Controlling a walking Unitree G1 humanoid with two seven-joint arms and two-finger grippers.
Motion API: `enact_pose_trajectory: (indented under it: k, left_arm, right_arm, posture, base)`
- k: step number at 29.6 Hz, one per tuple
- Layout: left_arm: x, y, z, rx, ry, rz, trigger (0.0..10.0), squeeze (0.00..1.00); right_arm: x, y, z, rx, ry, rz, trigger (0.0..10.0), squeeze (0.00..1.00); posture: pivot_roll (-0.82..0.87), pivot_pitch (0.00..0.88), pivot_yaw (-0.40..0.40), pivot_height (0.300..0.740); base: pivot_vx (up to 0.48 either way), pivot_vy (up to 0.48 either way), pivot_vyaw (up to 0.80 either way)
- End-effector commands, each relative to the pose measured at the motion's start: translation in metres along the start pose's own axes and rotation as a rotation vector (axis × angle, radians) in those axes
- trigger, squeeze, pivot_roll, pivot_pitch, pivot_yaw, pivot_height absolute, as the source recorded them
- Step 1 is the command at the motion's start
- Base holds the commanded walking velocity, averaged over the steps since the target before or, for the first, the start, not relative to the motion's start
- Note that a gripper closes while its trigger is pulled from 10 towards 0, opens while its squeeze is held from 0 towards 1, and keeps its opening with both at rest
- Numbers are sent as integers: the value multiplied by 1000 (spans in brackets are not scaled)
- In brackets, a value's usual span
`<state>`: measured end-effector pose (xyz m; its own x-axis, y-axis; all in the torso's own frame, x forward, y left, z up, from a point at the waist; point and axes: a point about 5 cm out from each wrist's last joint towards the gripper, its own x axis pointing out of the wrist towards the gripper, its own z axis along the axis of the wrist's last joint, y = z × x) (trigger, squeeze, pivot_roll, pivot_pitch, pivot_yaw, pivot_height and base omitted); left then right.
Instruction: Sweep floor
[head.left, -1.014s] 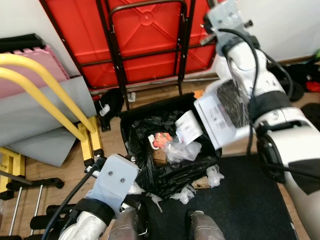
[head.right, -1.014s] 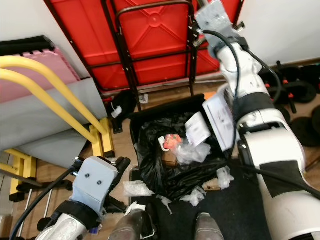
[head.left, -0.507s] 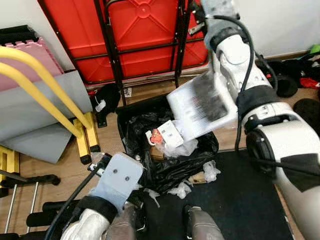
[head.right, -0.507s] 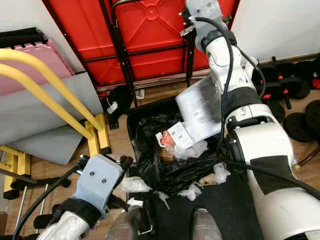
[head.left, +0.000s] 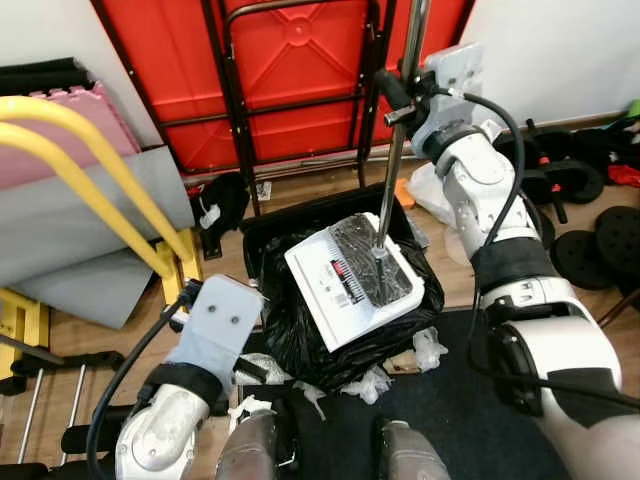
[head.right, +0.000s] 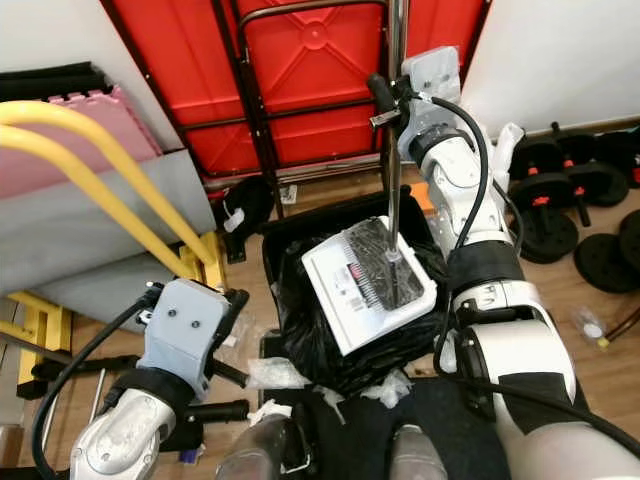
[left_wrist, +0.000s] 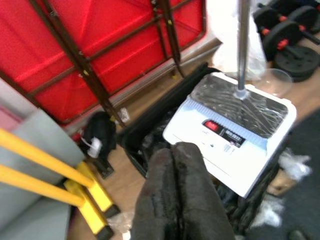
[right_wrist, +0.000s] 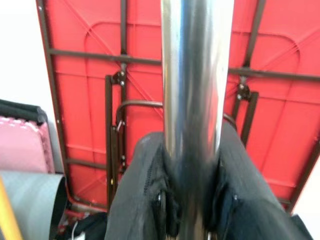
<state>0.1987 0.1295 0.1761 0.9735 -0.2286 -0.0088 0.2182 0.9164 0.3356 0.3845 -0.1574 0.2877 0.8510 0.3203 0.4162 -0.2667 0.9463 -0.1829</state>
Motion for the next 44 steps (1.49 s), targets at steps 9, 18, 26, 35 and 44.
enact_pose_trajectory:
  k: [9,18,26,35,44]
  left_arm:
    - [14,16,-22,-76,89,126,10000,0]
    - [24,20,-28,-93,88,143,10000,0]
    - [32,20,-31,-94,79,138,10000,0]
    - [32,21,-30,-50,53,105,10000,0]
    - [30,18,-32,-57,53,48,10000,0]
  right_arm:
    - [-34,28,-13,153,56,84,10000,0]
    - [-51,34,-16,144,97,115,10000,0]
    - [-64,29,-18,149,149,102,10000,0]
    - [-67,23,-26,149,194,32,10000,0]
    - [-70,22,-29,143,217,14,10000,0]
  posture:
    - [-127,80,28,740]
    - [-138,40,29,740]
    - [-142,20,31,740]
    - [-138,16,35,740]
    - [-132,13,35,740]
  base:
    - [0,0,-392]
    - [-289,0,0]
    - [-313,0,500]
    - [-68,0,0]
    - [0,-78,0]
